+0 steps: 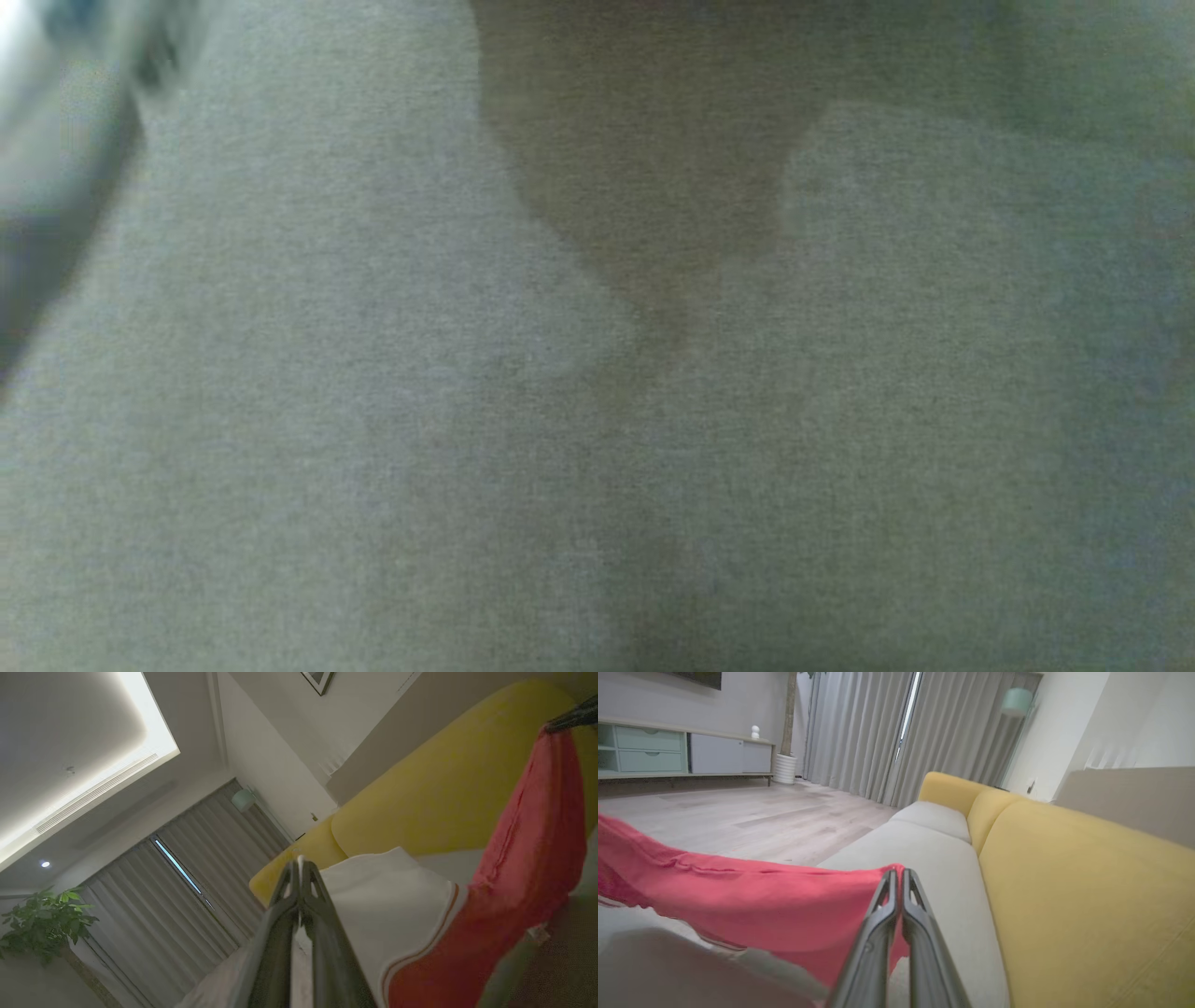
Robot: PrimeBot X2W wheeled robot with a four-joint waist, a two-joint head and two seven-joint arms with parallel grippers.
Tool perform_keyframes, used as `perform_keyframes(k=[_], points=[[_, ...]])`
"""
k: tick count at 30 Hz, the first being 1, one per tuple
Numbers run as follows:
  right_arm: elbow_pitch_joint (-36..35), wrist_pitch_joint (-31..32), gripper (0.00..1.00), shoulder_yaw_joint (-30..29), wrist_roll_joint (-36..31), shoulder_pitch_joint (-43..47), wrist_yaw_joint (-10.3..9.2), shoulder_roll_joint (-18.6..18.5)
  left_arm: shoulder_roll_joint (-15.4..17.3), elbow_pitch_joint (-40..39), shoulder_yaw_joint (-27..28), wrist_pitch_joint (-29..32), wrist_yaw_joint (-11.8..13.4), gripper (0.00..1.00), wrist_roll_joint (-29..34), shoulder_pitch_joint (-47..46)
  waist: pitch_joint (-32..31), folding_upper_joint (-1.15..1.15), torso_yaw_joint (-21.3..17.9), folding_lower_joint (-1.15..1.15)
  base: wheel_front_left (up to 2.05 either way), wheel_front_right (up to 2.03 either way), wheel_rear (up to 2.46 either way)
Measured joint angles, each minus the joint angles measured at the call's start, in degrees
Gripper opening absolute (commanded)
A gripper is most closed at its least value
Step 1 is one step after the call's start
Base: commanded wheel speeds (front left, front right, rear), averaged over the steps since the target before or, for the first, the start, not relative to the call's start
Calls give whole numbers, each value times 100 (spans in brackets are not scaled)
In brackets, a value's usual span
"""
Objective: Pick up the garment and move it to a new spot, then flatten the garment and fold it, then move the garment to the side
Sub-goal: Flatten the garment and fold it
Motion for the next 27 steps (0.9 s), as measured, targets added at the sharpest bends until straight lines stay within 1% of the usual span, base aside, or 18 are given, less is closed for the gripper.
perform_keyframes(k=[2, 7, 10, 11, 13, 14, 17, 21, 24, 27], points=[[15, 0, 0, -118, 2, 358, 0, 42, 136, -401, 0, 0, 142, 0, 52, 723, -41, 0, 59, 0, 0, 0, 0], [-115, 0, 0, -491, 31, 1680, 0, 131, 737, -1563, 54, 1, 411, 0, 13, 2373, -407, 1, 71, -3, 0, 0, 0], [-247, 0, 0, -624, 66, 2552, 0, 131, 1043, -2201, 70, 1, 538, 0, -187, 3412, -722, 1, 60, -4, 0, 0, 0], [-339, 1, 0, -695, 79, 3128, 0, 127, 1250, -2531, 35, 1, 557, 0, -333, 4134, -951, 1, 54, -4, 0, 0, 0], [-449, 1, 0, -753, 111, 3682, 0, 121, 1454, -2824, -30, 3, 611, 0, -509, 4832, -1195, 1, 47, -5, 0, 0, 0], [-510, 1, 0, -791, 110, 3930, 0, 120, 1544, -2953, -71, 5, 688, 0, -580, 5147, -1313, 1, 42, -5, 0, 0, 0], [-688, 1, 0, -888, 109, 4595, 0, 101, 1707, -3363, -298, 10, 835, 0, -840, 5976, -1643, 1, 23, -5, 0, 0, 0], [-942, 1, 0, -1043, 102, 5436, 0, 70, 1819, -3864, -523, 116, 1137, 0, -1120, 6836, -1982, 1, -1, -5, 0, 0, 0], [-1163, 1, 0, -1227, 100, 5963, 0, 68, 1916, -4149, -691, 235, 1156, 0, -1247, 7217, -2106, 1, -25, -5, 0, 0, 0], [-1337, 1, 0, -1388, 47, 6268, 0, 74, 1947, -4180, -754, 314, 1094, 0, -1343, 7309, -2081, 1, -47, -4, 0, 0, 0]])
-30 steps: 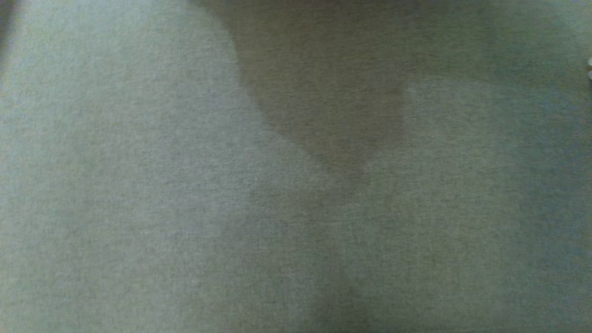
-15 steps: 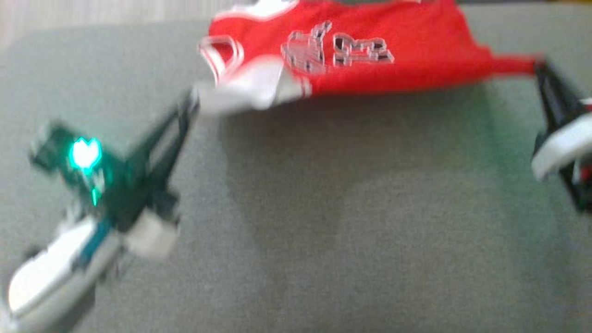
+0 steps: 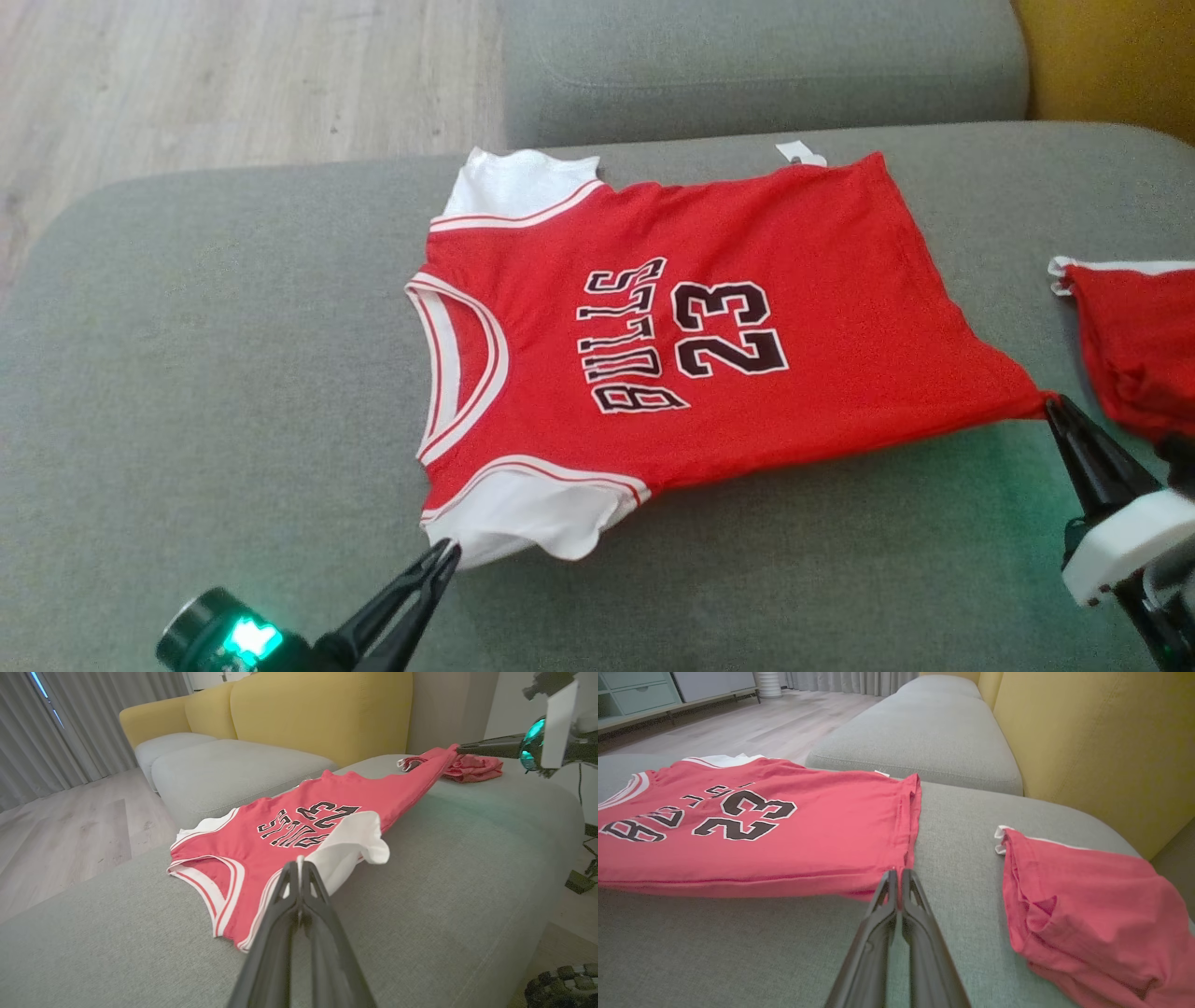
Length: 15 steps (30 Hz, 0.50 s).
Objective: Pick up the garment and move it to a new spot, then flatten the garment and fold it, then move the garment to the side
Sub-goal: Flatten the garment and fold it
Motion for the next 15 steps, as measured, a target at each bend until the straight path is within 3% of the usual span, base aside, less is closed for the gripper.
perform_keyframes(k=[7, 15], points=[[-135, 0, 0, -277, -143, -101, 0, 79, -4, 404, 68, 218, -304, 0, 209, -769, 302, 0, -41, 2, 0, 0, 0], [-59, 0, 0, -411, -267, -1081, 0, 170, -502, 1402, 376, 214, -918, 0, 732, -2627, 924, 0, -49, 3, 0, 0, 0]])
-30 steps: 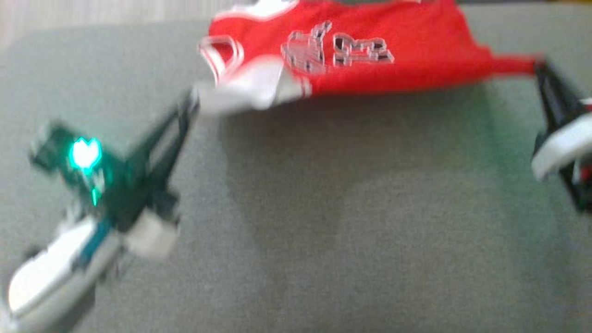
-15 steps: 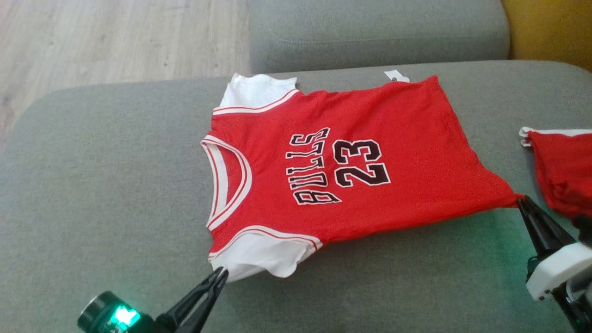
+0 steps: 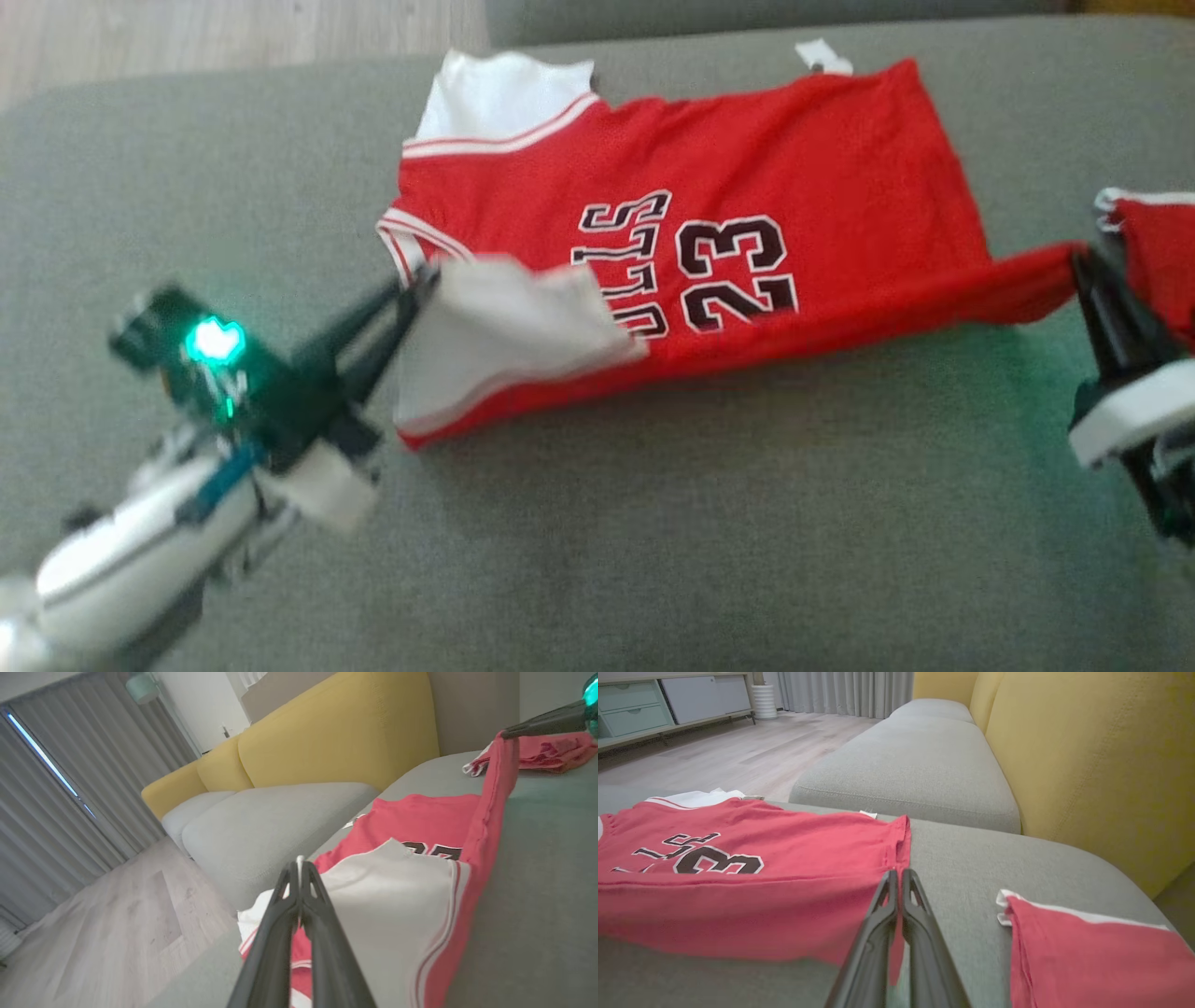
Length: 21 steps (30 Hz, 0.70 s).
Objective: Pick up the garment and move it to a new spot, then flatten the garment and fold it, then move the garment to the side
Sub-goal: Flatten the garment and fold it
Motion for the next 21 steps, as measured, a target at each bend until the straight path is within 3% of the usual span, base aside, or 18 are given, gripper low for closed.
perform_keyframes(k=[8, 13, 14, 15, 16, 21], points=[[375, 0, 0, 257, -31, -849, 0, 30, -450, 1161, 16, -24, -556, 0, 421, -1309, 548, 0, -6, 1, 0, 0, 0], [733, 0, 0, 553, 7, -1375, 0, 97, -743, 2028, -11, -159, -742, 0, 636, -1855, 863, 0, -29, 0, 0, 0, 0], [813, 0, 13, 598, 31, -1456, 0, 124, -814, 2189, -8, -198, -740, 0, 659, -1913, 913, 0, -32, 0, 0, 0, 0], [903, 0, 71, 622, 43, -1523, 0, 163, -890, 2319, -8, -240, -738, 41, 657, -1955, 954, 0, -34, 0, 0, 0, 0], [1000, 0, 100, 610, 53, -1577, 0, 212, -977, 2431, -2, -261, -716, 99, 656, -1969, 984, 0, -33, 1, 0, 0, 0], [1070, 0, 100, 446, 26, -1607, 0, 420, -1415, 2607, 294, -427, -320, 100, 249, -1634, 875, 0, -17, -2, 0, 0, 0]])
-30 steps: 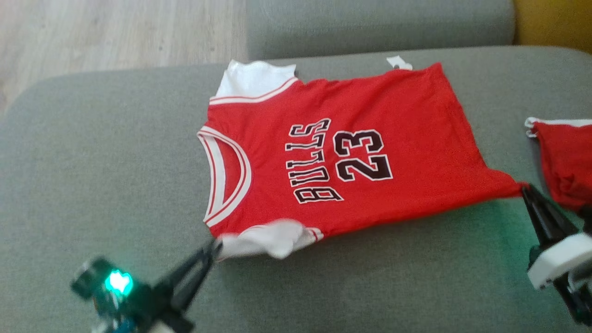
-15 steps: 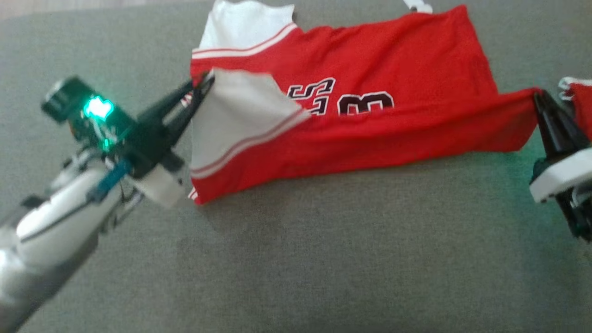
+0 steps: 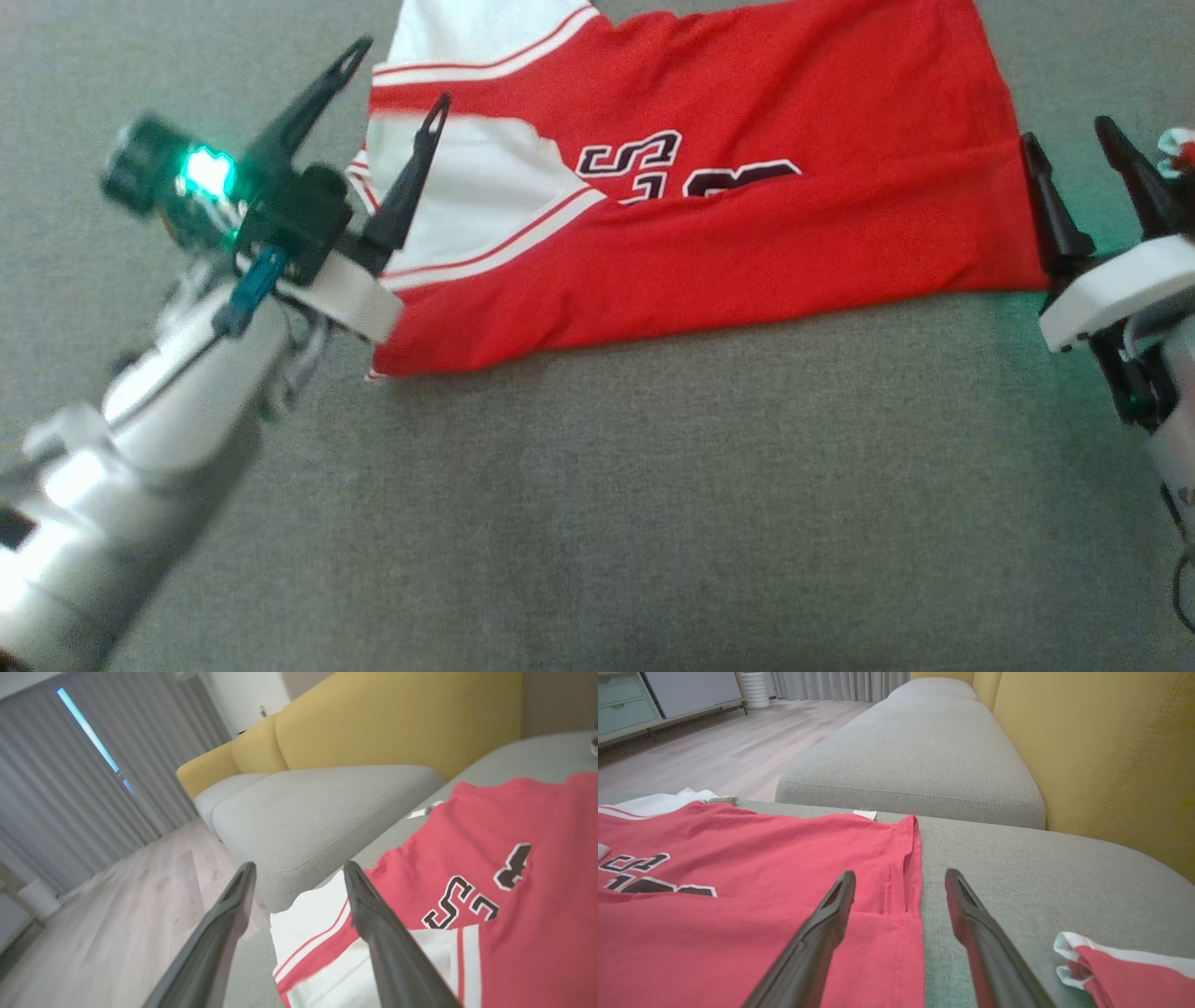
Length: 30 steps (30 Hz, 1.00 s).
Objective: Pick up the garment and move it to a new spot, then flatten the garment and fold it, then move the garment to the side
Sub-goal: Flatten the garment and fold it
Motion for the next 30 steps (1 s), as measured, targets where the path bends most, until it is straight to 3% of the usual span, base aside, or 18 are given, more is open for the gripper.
perform_keyframes(k=[4, 9, 13, 20, 30], points=[[-110, 0, 100, -296, -56, 333, 0, 101, -307, -167, 409, -45, 345, 100, -699, 1057, -226, 0, 12, 0, 0, 0, 0], [-204, 0, 100, -575, -113, 1033, 0, 342, -501, -375, 702, -51, 743, 100, -1116, 2471, -521, 0, 6, -1, 0, 0, 0], [-258, 0, 100, -684, -169, 1246, 0, 381, -559, -141, 881, -51, 854, 100, -1412, 2918, -662, 0, -27, -1, 0, 0, 0], [-331, 0, 100, -709, -211, 1268, 0, 426, -747, 442, 1018, -16, 868, 100, -1692, 2951, -750, 0, -132, 0, 0, 0, 0], [-270, 0, 100, -634, -218, 1281, 0, 437, -971, 1056, 917, 537, 407, 100, -1935, 2815, -804, 0, -144, 0, 0, 0, 0]])
